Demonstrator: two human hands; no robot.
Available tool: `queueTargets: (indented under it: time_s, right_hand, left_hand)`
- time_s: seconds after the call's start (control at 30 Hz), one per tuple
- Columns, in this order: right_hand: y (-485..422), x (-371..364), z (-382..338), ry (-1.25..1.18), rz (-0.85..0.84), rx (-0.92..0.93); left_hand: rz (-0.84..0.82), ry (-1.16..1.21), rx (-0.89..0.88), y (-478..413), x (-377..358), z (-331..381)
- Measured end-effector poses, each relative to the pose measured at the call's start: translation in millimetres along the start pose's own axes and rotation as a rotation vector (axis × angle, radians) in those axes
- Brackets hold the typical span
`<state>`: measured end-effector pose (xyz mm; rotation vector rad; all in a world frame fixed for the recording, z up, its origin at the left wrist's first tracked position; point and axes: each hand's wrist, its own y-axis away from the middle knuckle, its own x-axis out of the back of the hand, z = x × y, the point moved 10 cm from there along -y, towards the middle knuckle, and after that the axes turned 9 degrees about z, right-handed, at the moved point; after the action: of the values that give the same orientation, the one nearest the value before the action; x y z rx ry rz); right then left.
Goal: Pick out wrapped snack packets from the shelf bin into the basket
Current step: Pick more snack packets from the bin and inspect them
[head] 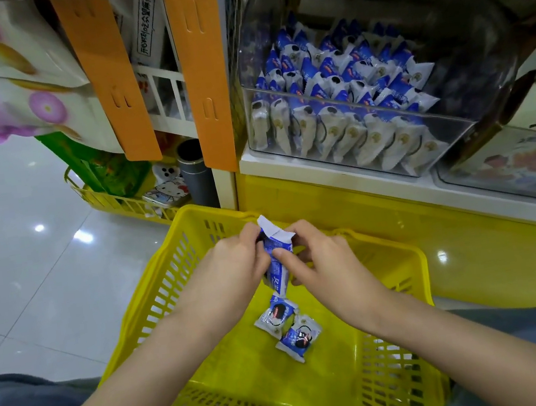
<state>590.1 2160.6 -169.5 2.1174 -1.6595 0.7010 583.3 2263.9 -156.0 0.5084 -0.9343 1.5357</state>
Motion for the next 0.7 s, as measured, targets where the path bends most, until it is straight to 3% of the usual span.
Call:
queueTargets:
  time_s: [0.53,0.7]
  right_hand:
    - [-20.0,14.9,5.4,-0.099,0.107,-0.057]
    - [-18.8,0.4,-5.0,-0.155,-0.068,0.013]
  left_hand:
    - [0.027,0.223,0.162,-7.1,-12.4,-12.4]
    - [-0.005,0.759,0.559,-5.1,-23.0,-26.6]
